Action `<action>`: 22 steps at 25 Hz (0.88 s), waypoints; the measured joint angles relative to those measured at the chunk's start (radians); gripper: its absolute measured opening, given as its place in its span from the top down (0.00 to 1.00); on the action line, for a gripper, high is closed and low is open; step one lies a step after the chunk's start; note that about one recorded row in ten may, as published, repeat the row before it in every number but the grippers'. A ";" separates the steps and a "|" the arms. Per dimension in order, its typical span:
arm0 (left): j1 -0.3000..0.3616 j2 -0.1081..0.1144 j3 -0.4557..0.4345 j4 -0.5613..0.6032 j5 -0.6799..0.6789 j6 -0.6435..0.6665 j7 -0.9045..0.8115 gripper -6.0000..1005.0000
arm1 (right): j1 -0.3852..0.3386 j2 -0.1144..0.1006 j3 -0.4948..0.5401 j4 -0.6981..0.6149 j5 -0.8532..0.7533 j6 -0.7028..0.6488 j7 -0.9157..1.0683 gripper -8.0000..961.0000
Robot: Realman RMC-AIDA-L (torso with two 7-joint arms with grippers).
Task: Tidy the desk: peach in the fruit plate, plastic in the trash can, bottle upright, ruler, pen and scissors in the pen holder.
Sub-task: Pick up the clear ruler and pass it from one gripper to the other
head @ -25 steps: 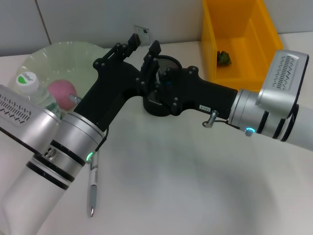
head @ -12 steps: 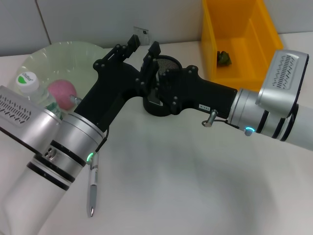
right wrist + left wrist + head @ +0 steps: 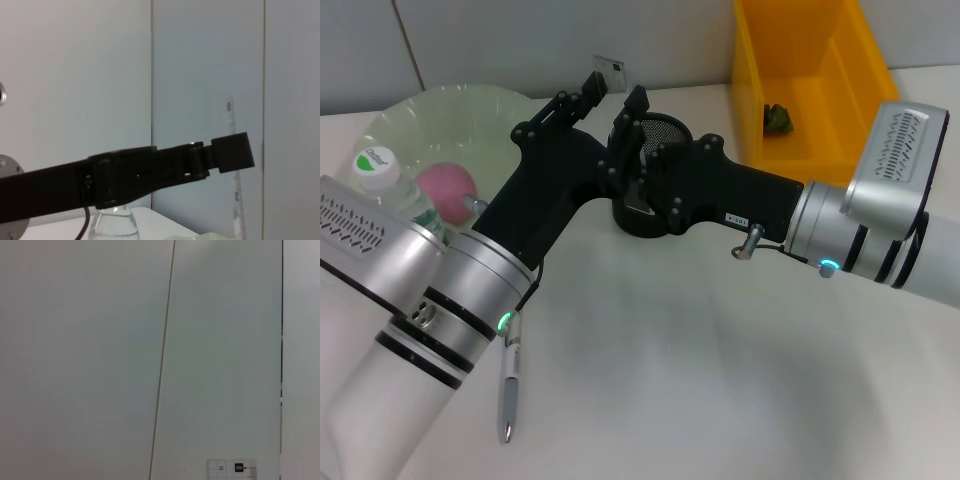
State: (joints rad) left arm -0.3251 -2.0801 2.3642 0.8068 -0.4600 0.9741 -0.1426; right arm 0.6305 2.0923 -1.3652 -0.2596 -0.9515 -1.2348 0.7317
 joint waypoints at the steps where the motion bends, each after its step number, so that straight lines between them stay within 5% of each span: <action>1: 0.000 0.000 0.000 -0.001 0.000 0.000 0.000 0.59 | 0.000 0.000 0.000 0.000 0.000 0.004 0.000 0.91; 19: -0.007 0.000 0.010 -0.013 0.010 0.022 -0.011 0.59 | 0.003 0.000 0.000 0.002 0.001 0.021 0.011 0.96; 22: -0.008 0.000 0.011 -0.014 0.011 0.025 -0.013 0.48 | 0.003 0.000 -0.001 0.002 0.001 0.021 0.011 0.96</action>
State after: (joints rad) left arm -0.3328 -2.0801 2.3752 0.7931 -0.4494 0.9991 -0.1553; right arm 0.6334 2.0923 -1.3660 -0.2577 -0.9507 -1.2138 0.7430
